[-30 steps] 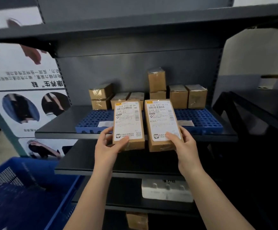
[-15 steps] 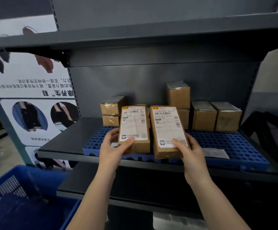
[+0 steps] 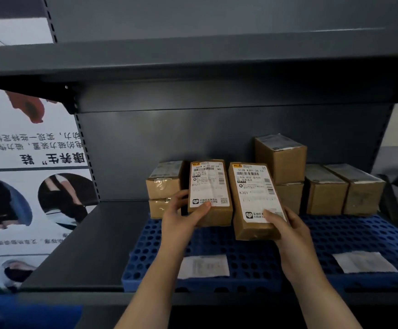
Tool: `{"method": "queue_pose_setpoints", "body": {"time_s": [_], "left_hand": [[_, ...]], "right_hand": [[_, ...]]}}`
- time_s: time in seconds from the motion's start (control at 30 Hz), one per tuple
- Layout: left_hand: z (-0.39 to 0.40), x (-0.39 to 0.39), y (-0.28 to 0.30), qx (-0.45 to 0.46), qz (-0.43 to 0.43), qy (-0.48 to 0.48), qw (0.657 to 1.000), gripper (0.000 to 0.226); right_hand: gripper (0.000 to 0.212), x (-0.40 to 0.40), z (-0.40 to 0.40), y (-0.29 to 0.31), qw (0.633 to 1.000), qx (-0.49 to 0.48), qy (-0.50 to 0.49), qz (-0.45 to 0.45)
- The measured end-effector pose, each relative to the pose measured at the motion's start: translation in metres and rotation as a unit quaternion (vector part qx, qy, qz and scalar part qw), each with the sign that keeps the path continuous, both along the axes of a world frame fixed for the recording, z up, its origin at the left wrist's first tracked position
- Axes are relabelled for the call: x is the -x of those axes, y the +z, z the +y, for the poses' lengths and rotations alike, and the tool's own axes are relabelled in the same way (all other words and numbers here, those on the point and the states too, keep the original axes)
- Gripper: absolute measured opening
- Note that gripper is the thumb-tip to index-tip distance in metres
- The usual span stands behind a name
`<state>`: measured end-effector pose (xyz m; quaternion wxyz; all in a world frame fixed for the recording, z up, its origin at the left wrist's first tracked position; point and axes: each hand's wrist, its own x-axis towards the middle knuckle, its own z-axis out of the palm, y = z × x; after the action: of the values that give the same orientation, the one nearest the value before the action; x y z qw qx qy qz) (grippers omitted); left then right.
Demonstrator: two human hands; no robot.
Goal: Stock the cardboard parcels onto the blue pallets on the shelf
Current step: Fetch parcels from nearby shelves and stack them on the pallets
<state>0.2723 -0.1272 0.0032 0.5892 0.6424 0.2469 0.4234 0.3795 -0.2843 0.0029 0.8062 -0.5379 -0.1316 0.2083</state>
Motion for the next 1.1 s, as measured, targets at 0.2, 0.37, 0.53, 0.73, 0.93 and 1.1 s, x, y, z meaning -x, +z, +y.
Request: {"method": "queue_pose_setpoints", "body": {"time_s": [0.2, 0.37, 0.53, 0.73, 0.93, 1.1], "left_hand": [[0.030, -0.017, -0.005, -0.007, 0.032, -0.021, 0.999, 0.052], [0.042, -0.026, -0.010, -0.067, 0.060, -0.006, 0.996, 0.053], [0.048, -0.032, -0.015, -0.115, 0.106, 0.001, 0.988, 0.076], [0.053, -0.035, -0.011, -0.302, 0.202, 0.124, 0.923, 0.075], [0.065, -0.048, -0.012, -0.520, 0.219, 0.198, 0.801, 0.053], [0.073, -0.058, -0.009, -0.605, 0.236, 0.179, 0.739, 0.050]], "right_hand": [[0.032, -0.004, 0.023, -0.001, 0.999, 0.025, -0.027, -0.009], [0.037, -0.015, 0.035, -0.001, 0.999, 0.028, -0.020, 0.008], [0.022, -0.026, 0.044, 0.000, 0.999, 0.037, -0.012, 0.008], [0.021, -0.039, 0.052, 0.000, 0.999, 0.041, -0.003, 0.008], [0.021, -0.047, 0.052, -0.001, 1.000, 0.026, -0.008, 0.005], [0.037, -0.053, 0.055, -0.001, 0.999, 0.031, -0.017, -0.002]]}}
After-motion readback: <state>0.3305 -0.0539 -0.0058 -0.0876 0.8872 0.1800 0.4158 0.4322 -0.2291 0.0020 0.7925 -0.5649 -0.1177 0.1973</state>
